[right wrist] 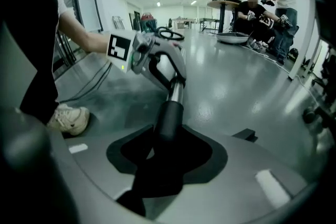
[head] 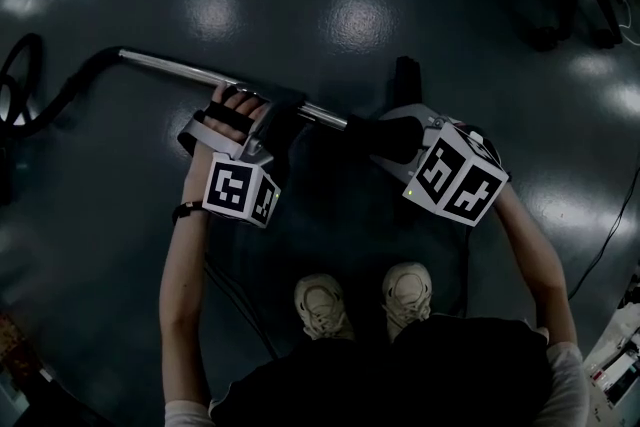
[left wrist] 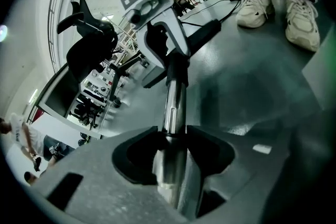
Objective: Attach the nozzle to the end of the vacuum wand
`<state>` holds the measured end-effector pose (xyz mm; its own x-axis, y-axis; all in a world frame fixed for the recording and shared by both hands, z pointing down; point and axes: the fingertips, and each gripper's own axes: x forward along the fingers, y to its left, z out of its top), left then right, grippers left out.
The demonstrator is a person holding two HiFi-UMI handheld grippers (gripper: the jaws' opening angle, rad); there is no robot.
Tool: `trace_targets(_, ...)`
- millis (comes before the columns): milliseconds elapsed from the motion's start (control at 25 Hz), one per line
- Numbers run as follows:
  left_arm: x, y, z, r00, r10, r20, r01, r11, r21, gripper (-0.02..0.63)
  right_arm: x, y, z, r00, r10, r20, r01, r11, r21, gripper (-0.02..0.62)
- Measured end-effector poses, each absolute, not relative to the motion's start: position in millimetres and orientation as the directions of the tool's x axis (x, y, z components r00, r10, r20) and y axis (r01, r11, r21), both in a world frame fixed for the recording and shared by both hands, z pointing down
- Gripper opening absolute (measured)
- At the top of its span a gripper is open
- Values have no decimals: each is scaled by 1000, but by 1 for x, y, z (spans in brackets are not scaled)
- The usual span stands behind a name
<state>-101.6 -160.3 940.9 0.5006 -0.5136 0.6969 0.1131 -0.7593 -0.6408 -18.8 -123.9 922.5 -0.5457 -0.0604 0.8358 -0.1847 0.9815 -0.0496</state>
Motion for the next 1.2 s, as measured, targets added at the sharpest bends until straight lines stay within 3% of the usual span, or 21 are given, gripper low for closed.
trace_targets(280,-103,-159,943,499,-501,707,81,-786,-613,175,-33,-125,924,-621,-3,784,-202,967,-156,175)
trace_targets(440,-95,-159,943,513,-496,700,53,-796,-603,175,-39,-129,926,-500,-165,850,-216,974,62,173)
trace_targets(520,-78,-147,935,601,-455,657,7,-819,-574,174,-42,-134,928,-586,-121,801,-330,939,-100,162)
trace_targets(560,-62,-137,926,661,-438,609,-10,-816,-578,128,-45,-143,924,-657,-109,746,-395,892,-218,150)
trace_targets(600,-42,-131,918,706,-435,559,-17,-800,-600,3,-48,-155,917,-712,-129,690,-443,845,-300,74)
trace_targets(640,-25,-128,913,725,-442,528,-19,-779,-627,3,-51,-168,909,-738,-172,652,-479,815,-327,8)
trace_targets(720,-5,-133,909,725,-473,500,-55,-765,-642,5,-51,-189,898,-715,-267,646,-527,813,-248,8)
trace_targets(1040,-45,-177,853,702,-649,293,-501,-742,-445,5,-31,-194,875,-720,-364,590,-555,813,-176,8)
trace_targets(1200,-82,-200,808,622,-781,59,-780,-625,-46,3,-32,-205,841,-741,-465,485,-593,792,-147,8)
